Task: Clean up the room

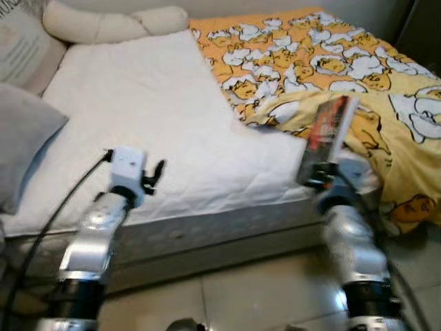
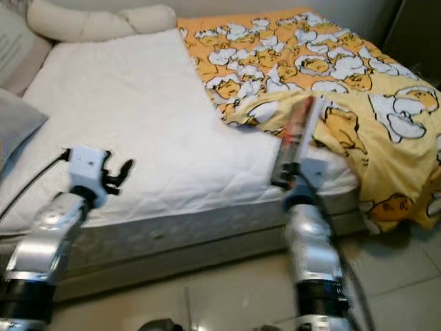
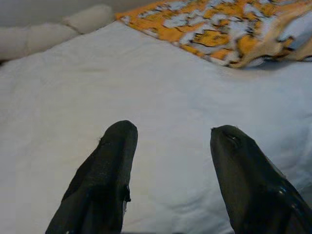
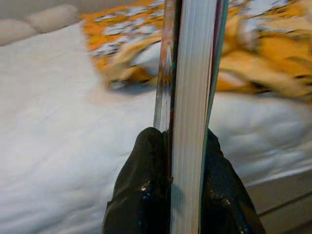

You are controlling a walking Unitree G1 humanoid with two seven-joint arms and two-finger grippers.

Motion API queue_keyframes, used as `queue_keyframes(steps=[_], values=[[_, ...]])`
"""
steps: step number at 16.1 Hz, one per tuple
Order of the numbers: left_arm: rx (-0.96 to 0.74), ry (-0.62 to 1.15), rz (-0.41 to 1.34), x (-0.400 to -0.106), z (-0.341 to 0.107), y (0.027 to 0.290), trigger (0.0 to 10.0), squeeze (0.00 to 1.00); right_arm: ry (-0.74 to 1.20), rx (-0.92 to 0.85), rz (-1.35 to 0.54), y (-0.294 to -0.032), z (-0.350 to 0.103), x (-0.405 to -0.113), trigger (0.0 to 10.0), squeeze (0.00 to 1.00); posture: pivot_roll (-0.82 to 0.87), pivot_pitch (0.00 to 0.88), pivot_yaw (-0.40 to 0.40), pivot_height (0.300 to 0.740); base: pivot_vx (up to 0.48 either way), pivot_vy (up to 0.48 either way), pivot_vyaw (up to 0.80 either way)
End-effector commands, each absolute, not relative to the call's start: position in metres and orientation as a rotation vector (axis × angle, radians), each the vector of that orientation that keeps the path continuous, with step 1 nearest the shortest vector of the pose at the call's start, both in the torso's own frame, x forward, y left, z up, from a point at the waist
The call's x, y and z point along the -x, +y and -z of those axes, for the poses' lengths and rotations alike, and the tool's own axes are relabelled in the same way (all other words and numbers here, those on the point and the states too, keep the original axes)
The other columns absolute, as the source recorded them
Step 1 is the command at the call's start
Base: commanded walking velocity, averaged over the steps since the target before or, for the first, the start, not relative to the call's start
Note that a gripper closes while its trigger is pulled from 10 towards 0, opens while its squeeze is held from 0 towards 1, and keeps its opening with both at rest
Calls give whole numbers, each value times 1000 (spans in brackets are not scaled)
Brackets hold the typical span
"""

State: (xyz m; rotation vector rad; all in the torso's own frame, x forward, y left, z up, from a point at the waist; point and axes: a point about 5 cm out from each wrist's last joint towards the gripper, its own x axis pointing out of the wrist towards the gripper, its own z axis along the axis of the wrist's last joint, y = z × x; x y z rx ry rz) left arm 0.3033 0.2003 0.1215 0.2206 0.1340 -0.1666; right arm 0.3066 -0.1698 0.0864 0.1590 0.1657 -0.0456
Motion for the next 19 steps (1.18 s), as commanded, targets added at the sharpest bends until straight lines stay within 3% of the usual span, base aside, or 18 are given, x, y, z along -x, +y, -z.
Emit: queue_keyframes(steps=[1, 15, 19], values=[[-218, 122, 178, -306, -125, 196, 10000, 0, 106, -143, 40, -172, -101, -312, 10000, 0, 8, 0, 66, 740, 0, 364, 0], [-207, 119, 157, -311, -127, 196, 10000, 0, 115, -148, -6, -172, -106, -318, 10000, 0, 4, 0, 68, 740, 0, 362, 0], [-189, 72, 152, -314, -133, 194, 10000, 0, 98, -116, -18, -172, -110, -321, 10000, 0, 1, 0, 67, 740, 0, 0, 0]])
